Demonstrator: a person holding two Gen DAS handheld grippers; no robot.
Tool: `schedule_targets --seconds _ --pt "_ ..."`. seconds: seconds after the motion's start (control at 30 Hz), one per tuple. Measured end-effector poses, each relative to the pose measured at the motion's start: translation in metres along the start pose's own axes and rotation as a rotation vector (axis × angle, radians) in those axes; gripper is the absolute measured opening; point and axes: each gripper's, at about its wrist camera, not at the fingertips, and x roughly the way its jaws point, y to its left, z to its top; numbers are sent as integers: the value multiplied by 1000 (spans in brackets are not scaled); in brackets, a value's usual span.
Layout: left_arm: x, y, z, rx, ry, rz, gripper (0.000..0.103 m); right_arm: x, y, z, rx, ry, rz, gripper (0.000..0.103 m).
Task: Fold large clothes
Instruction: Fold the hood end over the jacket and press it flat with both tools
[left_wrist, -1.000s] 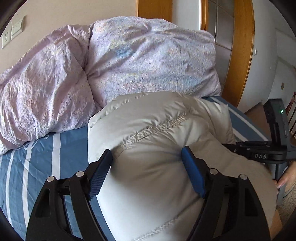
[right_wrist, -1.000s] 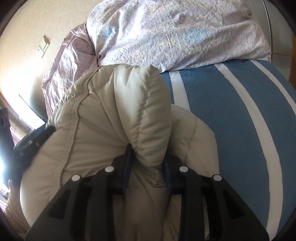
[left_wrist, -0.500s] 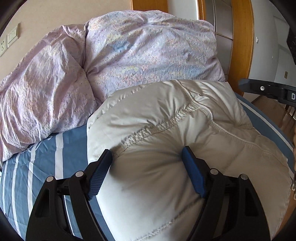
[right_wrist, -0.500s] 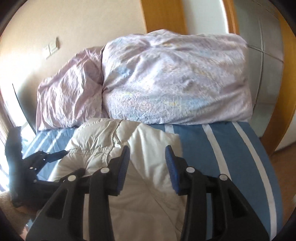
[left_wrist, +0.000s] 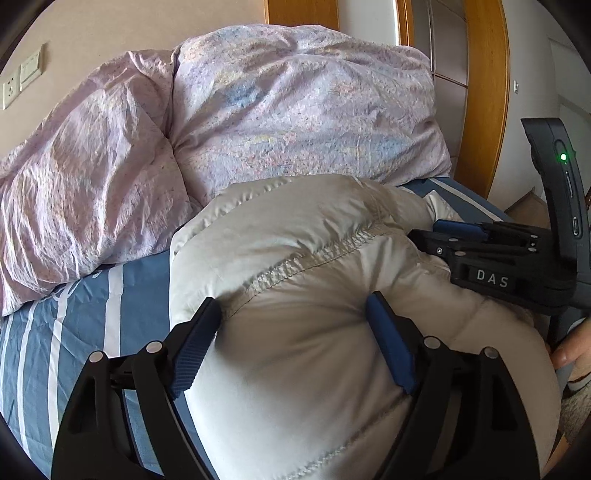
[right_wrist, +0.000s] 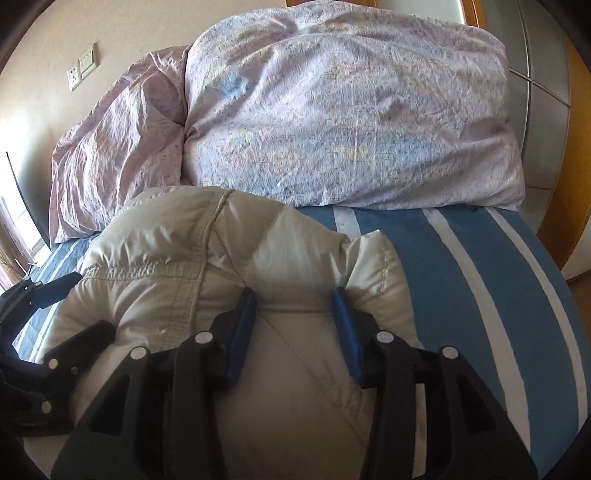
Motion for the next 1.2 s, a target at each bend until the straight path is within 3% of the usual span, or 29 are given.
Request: schedule_targets --seconds 0.77,1.0,1.2 --pt "13 -1 -10 -28 -58 66 88 31 -4 -1 20 64 38 46" --pt "2 12 19 -91 0 100 89 28 -9 -4 43 52 59 46" --pt "30 7 27 -25 77 140 91 26 -11 -5 56 44 73 46"
